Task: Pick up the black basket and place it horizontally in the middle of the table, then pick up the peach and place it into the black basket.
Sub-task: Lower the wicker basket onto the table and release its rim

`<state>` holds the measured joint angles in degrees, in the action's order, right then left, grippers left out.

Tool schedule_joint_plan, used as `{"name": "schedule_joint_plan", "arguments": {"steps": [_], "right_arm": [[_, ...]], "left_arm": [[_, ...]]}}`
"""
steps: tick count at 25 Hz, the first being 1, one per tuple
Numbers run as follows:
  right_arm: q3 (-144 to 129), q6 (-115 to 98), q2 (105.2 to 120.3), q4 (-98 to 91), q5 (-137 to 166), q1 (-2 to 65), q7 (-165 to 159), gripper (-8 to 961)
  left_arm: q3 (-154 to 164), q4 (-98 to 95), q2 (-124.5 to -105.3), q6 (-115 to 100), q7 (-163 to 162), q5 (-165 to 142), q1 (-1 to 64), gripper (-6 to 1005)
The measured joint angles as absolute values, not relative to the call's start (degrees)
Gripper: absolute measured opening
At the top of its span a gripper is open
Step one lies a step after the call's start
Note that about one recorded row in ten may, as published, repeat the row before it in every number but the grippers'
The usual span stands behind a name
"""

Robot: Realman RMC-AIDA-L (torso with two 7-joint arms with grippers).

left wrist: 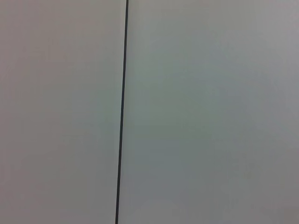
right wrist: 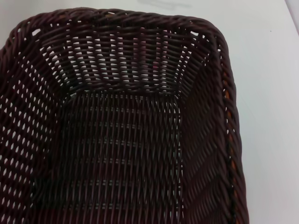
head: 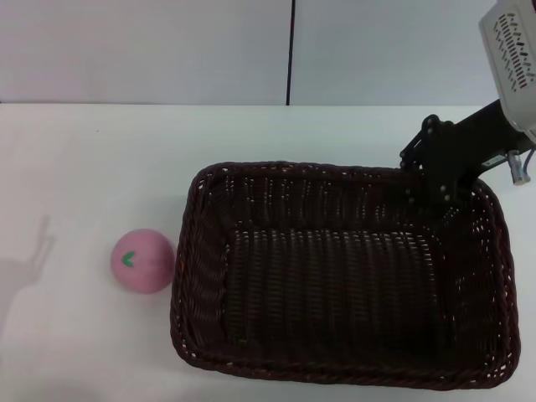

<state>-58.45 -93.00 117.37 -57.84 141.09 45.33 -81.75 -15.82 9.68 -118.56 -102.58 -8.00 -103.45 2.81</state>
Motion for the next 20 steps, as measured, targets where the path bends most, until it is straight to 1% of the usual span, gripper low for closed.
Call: {"name": "schedule_joint_plan", "arguments": {"steps": [9,13,18,20], "right_arm": [[-59.5,-91.6,118.45,-59.5,141.3,44.5,-82.9,283],[-59.6,-91.6,118.56,-60.9,141.1,44.0,-83.6,293],[-59.5,-92.8,118.92,-65.9,139.8,41.7,-84.8,471],[-58.9,-96.0,118.79,-73.2,131.8,37.2,-87.2,547]], "left_arm": [[-15.8,9.7,-118.56,-102.7,-8.0,-103.4,2.6,838],[-15.8,9.7,-118.56,-102.7,-8.0,-103.4,2.6,838],[-15.3,9.7,-118.54,-102.8,-8.0,-103.4,2.5,838],[-11.7,8.0,-117.96,-102.8,-12.0,-103.6,2.7,838]]}}
